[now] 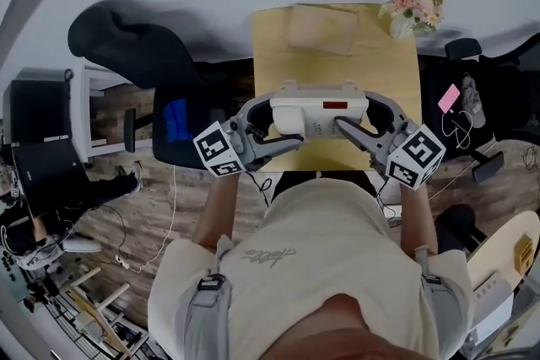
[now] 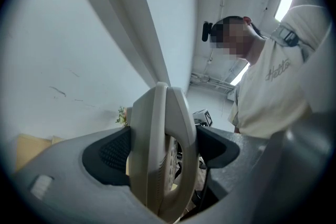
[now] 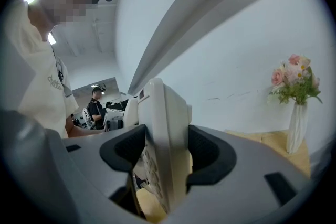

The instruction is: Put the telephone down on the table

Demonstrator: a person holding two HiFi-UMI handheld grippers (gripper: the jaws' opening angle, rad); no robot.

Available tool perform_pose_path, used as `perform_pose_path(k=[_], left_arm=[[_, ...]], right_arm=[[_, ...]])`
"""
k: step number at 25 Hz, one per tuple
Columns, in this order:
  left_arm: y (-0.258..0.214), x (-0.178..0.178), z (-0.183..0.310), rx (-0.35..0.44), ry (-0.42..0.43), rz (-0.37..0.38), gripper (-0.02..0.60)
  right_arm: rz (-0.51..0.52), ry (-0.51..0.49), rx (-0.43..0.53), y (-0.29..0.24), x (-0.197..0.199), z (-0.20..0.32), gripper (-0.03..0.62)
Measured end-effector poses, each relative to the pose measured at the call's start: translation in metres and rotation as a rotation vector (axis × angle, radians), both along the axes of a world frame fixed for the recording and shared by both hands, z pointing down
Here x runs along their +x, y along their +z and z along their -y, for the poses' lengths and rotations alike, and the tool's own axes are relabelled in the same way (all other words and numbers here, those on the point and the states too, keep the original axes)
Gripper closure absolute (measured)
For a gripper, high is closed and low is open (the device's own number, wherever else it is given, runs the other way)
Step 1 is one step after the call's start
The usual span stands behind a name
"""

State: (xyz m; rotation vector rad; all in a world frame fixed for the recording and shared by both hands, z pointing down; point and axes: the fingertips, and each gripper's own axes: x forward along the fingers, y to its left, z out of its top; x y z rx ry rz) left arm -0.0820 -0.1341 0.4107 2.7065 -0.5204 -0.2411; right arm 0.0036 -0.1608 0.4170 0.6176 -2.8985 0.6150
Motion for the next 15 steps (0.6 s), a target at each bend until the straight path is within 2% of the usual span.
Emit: perform_pose_path(k=[9, 15], left_arm=[[0.058, -0.022, -0.001, -0.122, -0.003, 0.019, 0.193], [0.116, -0.013, -0.005, -0.240, 0.032, 0.017, 0.193]], right_arm=[[-0.044, -0.023, -0.137, 0.060, -0.023, -0.001, 0.352], [-0.094, -0.020, -0.246, 0.118, -0.014, -0.006, 0.352]])
